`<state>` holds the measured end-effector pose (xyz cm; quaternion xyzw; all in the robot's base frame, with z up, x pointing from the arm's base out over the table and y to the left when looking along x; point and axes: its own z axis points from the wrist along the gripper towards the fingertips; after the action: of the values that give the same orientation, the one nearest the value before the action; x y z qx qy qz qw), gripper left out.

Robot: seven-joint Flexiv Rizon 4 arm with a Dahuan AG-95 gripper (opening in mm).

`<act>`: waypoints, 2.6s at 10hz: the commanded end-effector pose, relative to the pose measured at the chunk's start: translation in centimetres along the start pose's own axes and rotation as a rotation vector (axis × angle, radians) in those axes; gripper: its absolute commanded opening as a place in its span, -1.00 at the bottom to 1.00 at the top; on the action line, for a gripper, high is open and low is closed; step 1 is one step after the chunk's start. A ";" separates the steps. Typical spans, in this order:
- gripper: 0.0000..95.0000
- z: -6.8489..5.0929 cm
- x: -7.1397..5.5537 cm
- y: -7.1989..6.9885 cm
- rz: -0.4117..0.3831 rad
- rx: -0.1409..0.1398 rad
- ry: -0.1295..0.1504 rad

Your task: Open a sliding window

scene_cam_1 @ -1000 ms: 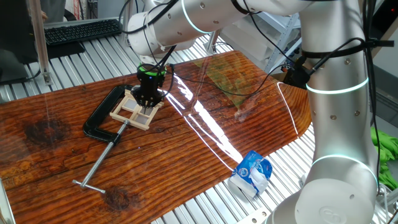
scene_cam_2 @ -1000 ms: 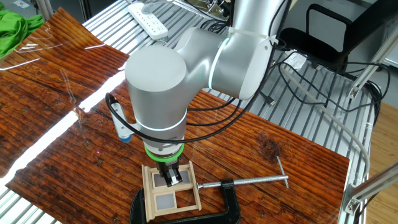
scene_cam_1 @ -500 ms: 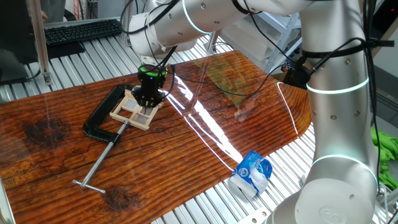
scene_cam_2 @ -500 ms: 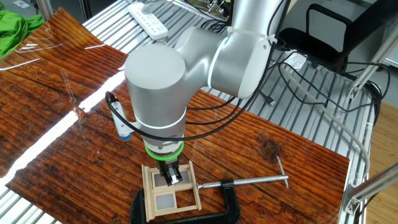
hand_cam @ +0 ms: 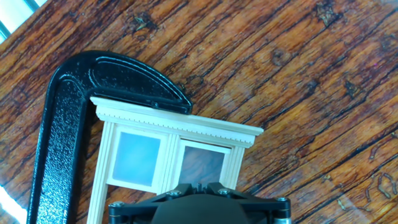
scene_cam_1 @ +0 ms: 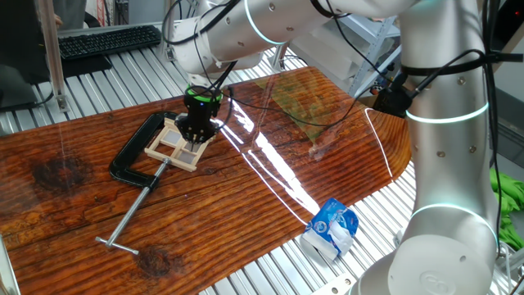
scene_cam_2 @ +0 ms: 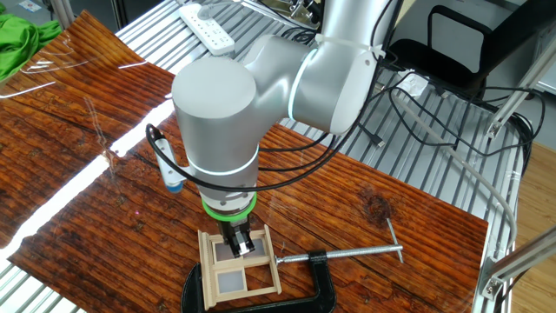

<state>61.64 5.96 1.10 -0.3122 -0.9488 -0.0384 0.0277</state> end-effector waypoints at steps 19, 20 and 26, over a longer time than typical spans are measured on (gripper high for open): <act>-1.00 -0.4 -0.4 0.5 0.076 0.002 0.023; -1.00 -0.4 -0.4 0.5 0.086 0.001 0.023; -1.00 -0.8 -0.7 0.1 0.365 -0.005 0.020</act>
<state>62.36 5.67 1.69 -0.4514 -0.8904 -0.0388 0.0438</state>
